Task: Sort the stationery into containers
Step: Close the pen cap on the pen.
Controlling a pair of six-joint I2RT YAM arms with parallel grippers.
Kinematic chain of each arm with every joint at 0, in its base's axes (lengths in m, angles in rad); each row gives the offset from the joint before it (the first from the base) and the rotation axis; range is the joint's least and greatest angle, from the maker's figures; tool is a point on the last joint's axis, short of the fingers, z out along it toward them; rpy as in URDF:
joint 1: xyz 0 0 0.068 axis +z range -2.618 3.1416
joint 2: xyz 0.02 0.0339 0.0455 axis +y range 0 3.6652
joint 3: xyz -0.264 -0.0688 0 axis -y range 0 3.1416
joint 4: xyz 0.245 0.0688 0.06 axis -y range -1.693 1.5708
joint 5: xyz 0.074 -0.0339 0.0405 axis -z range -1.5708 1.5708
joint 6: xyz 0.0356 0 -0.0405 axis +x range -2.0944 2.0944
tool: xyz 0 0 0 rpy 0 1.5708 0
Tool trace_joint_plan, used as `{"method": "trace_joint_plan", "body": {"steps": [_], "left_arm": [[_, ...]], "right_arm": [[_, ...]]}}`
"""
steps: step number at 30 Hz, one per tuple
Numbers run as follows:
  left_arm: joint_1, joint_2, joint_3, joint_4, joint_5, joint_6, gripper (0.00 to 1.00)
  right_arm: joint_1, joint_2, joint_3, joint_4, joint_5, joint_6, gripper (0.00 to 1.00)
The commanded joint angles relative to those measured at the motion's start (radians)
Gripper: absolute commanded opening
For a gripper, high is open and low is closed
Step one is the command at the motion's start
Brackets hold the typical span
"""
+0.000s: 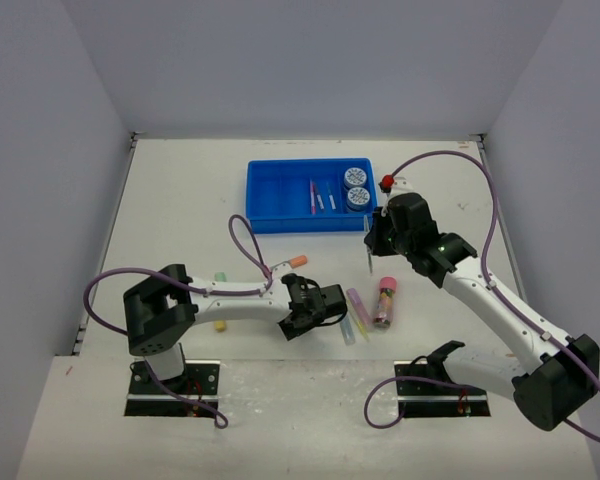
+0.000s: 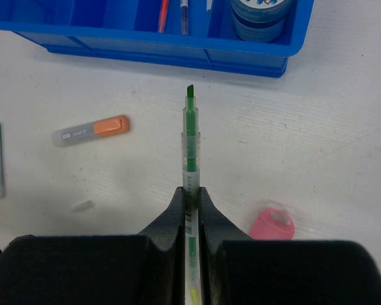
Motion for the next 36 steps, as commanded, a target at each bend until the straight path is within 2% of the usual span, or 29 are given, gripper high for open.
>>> {"method": "trace_joint_plan", "body": {"steps": [1,5,7,9,11,12,13,19,22,27,33,36], "left_arm": [[0.008,-0.021,-0.015,-0.022,-0.03,-0.057,0.57],[0.026,-0.022,-0.004,-0.048,-0.01,-0.098,0.59],[0.033,-0.03,-0.002,-0.081,0.005,-0.172,0.61],[0.039,-0.046,-0.008,-0.102,0.009,-0.222,0.71],[0.043,-0.054,-0.003,-0.129,0.015,-0.245,0.89],[0.044,-0.057,0.006,-0.153,0.011,-0.262,0.95],[0.045,-0.057,0.014,-0.163,0.01,-0.274,0.96],[0.062,-0.051,0.026,-0.196,0.072,-0.327,0.96],[0.071,-0.078,-0.014,-0.172,0.113,-0.388,0.93],[0.074,-0.099,-0.013,-0.153,0.108,-0.446,0.89],[0.074,0.021,0.115,-0.212,0.11,-0.401,0.88],[0.077,0.062,0.116,-0.194,0.122,-0.393,0.88]], "right_arm": [[-0.002,-0.002,0.007,0.035,-0.011,-0.017,0.0],[-0.003,0.001,0.007,0.035,-0.015,-0.016,0.0],[-0.002,0.003,0.005,0.039,-0.023,-0.018,0.0],[-0.003,0.004,0.005,0.042,-0.032,-0.018,0.0],[-0.001,0.002,0.005,0.043,-0.04,-0.02,0.0],[-0.002,-0.004,0.004,0.044,-0.045,-0.019,0.0],[-0.002,-0.008,0.002,0.047,-0.047,-0.021,0.0],[-0.001,-0.038,-0.007,0.044,-0.039,-0.024,0.0],[-0.002,-0.041,-0.007,0.04,-0.034,-0.025,0.0],[-0.002,-0.067,-0.013,0.043,-0.054,-0.029,0.0],[-0.002,-0.102,-0.025,0.053,-0.075,-0.027,0.0],[-0.002,-0.111,-0.028,0.056,-0.078,-0.028,0.0]]}}
